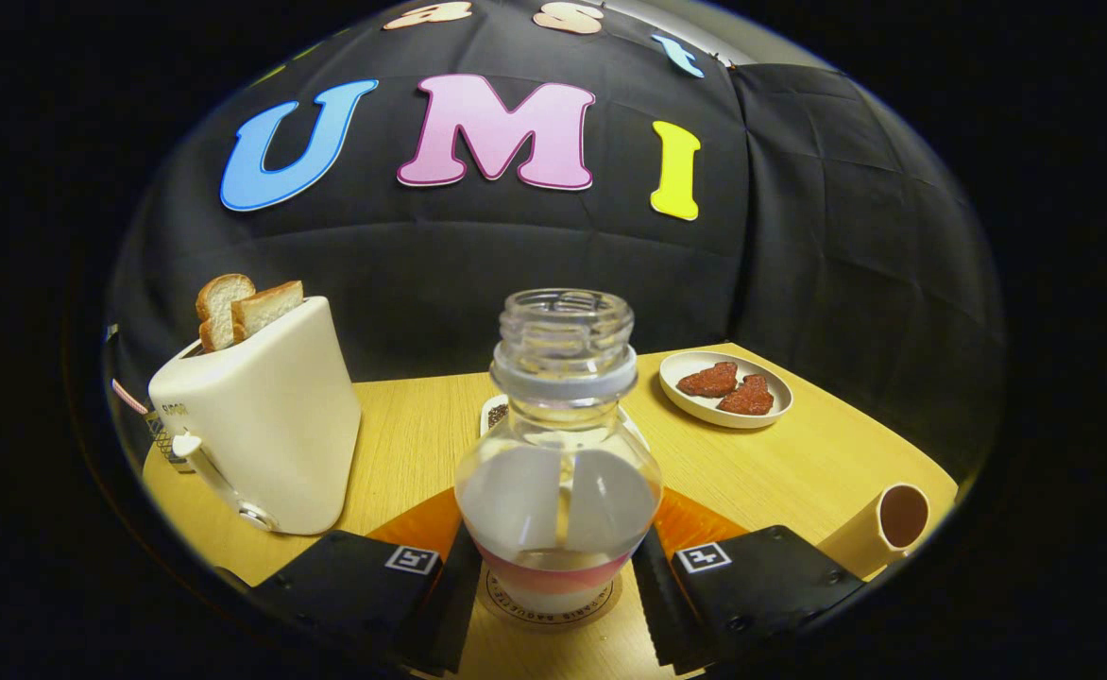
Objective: Take the bottle from table, then pour the juice into the cup, finally place the bottle on the coaster
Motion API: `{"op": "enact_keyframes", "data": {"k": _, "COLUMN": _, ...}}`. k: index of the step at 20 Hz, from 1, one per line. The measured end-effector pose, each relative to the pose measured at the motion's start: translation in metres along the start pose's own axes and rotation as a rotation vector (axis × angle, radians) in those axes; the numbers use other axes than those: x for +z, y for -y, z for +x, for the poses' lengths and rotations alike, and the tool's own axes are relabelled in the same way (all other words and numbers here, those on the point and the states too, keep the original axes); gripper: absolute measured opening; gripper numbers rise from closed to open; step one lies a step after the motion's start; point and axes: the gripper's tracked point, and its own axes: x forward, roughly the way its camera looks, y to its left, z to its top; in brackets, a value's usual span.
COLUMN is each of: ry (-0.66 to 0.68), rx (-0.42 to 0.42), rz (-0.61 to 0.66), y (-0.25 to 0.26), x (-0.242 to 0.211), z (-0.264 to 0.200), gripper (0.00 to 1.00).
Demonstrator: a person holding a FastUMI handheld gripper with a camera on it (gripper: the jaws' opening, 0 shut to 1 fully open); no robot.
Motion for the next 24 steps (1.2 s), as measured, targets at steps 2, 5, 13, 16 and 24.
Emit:
{"op": "enact_keyframes", "data": {"k": 2, "ry": -0.01, "rx": -0.015, "rz": -0.003, "y": 0.005, "x": -0.001, "z": -0.001, "gripper": 0.79}}
{"op": "enact_keyframes", "data": {"k": 5, "ry": -0.033, "rx": -0.021, "rz": -0.016, "y": 0.008, "x": -0.005, "z": -0.004, "gripper": 0.99}}
{"op": "enact_keyframes", "data": {"k": 13, "ry": -0.1, "rx": -0.011, "rz": -0.039, "y": 0.01, "x": -0.015, "z": -0.039, "gripper": 0.98}}
{"op": "enact_keyframes", "data": {"k": 16, "ry": -0.107, "rx": -0.001, "rz": -0.004, "y": 0.01, "x": -0.019, "z": -0.055, "gripper": 0.98}}
{"op": "enact_keyframes", "data": {"k": 24, "ry": -0.029, "rx": 0.088, "rz": -0.114, "y": -0.007, "x": 0.002, "z": -0.135, "gripper": 0.98}}
